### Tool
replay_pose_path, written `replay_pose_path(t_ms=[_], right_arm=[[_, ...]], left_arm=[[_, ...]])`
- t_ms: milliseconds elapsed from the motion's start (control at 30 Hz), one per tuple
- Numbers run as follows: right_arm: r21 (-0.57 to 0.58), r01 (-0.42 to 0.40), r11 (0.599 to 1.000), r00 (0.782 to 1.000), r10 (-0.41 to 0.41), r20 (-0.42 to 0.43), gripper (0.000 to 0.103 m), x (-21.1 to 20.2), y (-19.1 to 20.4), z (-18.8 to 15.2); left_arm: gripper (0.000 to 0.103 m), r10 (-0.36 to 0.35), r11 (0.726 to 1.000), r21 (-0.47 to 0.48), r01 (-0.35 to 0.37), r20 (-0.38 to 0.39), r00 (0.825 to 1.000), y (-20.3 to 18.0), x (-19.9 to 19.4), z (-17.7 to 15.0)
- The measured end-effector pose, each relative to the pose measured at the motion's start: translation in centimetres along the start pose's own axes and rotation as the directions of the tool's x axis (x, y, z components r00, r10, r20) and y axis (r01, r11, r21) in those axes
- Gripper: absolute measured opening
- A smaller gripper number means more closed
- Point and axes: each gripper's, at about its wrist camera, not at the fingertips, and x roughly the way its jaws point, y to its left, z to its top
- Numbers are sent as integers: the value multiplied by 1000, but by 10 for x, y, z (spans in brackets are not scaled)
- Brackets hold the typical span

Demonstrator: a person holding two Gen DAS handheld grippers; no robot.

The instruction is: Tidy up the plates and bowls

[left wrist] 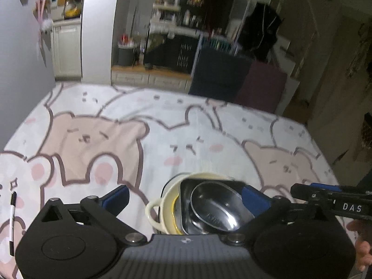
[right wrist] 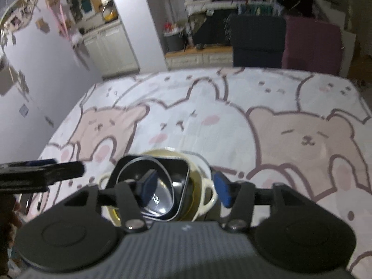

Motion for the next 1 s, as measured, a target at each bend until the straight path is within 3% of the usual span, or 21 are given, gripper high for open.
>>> replay_pose_path(t_ms=[167, 333, 567, 733, 1000], right_arm=[[28, 28, 999, 992, -31, 119, 86, -37, -4, -9], [19, 42, 999, 972, -45, 232, 103, -70, -6, -24], [-16, 55, 998, 957, -49, 285, 103, -93, -5, -53], [-32, 33, 999, 952, -21, 307, 103, -110, 1, -82], [-59, 66, 996, 935, -41, 352, 103, -125, 9, -115]], left_arm=[[103, -8, 1000, 28, 6, 56, 998, -8, -30, -8], [103, 6, 995, 95, -17, 113, 994, -20, -55, -25], [103, 40, 983, 169, -70, 176, 984, -34, -78, -58], [103, 33, 978, 195, -72, 197, 980, -38, -89, -81], [103, 16, 972, 224, -65, 214, 977, -41, -102, -110]])
